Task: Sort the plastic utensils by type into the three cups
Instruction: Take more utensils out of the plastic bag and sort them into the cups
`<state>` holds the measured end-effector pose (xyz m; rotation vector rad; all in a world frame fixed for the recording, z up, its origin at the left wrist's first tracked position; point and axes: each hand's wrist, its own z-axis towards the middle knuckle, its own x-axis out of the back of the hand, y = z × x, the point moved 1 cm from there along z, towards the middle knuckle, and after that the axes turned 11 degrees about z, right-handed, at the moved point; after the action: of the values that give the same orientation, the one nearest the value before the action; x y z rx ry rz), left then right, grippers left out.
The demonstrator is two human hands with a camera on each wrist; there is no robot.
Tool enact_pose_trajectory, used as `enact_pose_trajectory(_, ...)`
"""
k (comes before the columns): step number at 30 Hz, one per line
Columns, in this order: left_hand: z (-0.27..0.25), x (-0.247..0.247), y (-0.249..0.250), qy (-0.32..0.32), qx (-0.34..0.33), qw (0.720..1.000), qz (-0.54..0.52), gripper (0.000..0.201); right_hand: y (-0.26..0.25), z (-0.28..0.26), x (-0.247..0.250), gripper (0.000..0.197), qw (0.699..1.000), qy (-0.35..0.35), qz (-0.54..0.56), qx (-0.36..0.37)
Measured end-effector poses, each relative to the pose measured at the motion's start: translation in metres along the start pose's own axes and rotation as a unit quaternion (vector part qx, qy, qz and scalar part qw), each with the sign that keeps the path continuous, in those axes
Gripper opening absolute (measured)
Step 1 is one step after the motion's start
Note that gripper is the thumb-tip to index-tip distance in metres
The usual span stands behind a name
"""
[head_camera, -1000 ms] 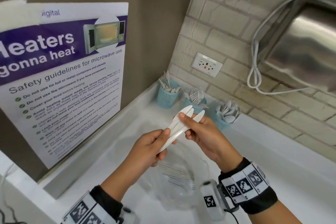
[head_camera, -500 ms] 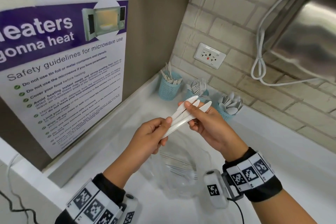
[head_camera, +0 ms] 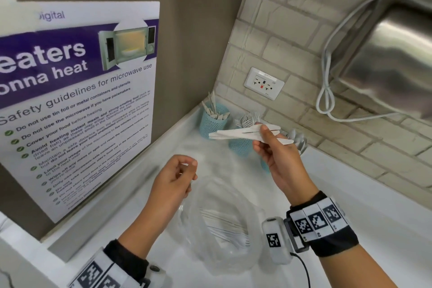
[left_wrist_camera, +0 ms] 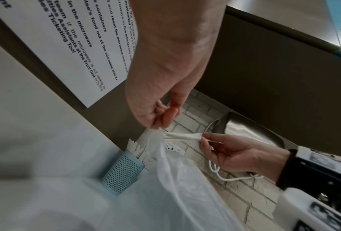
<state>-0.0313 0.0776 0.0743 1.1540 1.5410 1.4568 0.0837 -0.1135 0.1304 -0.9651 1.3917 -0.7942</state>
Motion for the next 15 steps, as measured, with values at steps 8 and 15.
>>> enact_pose_trajectory(8,-0.002,-0.002,-0.004,-0.04,-0.077,0.986,0.142,0.026,0.0,0.039,-0.009,0.025,0.996,0.049,0.026,0.065)
enact_pose_trajectory(15,-0.004,0.001,-0.009,-0.088,-0.068,0.98,0.167,0.024,0.011,0.085,-0.028,0.008,0.994,0.107,-0.011,0.026)
